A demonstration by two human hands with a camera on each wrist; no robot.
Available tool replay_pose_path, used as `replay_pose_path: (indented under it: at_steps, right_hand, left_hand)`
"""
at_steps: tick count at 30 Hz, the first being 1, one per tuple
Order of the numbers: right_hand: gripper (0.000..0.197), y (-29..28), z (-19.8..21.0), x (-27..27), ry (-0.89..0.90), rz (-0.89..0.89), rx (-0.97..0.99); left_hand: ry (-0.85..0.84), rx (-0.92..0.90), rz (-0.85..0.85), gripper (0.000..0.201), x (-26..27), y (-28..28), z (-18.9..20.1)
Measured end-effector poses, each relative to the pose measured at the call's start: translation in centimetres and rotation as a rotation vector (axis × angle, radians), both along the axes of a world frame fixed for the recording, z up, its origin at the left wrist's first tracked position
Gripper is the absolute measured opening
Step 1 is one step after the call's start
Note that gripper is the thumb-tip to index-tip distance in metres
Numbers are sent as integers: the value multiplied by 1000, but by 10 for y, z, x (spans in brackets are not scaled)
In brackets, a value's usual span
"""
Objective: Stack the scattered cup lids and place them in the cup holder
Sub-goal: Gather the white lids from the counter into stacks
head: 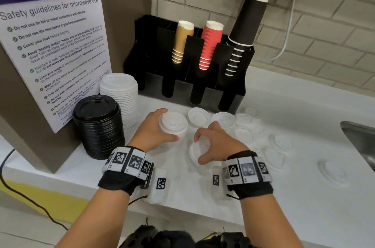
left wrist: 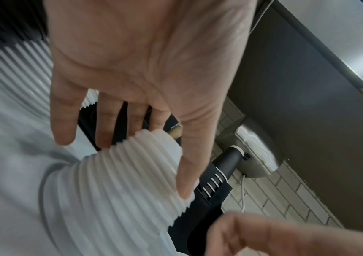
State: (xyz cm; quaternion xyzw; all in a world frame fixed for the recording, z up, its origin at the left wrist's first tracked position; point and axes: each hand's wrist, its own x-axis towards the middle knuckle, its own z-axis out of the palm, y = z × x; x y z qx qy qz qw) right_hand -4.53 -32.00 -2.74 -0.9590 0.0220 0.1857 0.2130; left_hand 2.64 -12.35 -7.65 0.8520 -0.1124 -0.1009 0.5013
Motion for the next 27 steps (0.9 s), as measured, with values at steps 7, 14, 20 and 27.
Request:
replay_pose_path:
  at_steps: [7, 14, 20, 27]
  right_hand:
    - [37, 9, 23, 34, -303, -70, 423]
    - [42, 36, 15, 58, -331, -16, 325]
    - [44, 47, 16, 61, -343, 116, 162]
    - [45, 48, 13, 64, -355, 131, 134]
  left_hand:
    - [22, -79, 15, 90, 2, 3, -7]
    - [41, -92, 18, 108, 4, 3, -7]
    - [64, -96, 10, 110, 5, 1, -3]
    - [52, -78, 3, 106, 7, 3, -4]
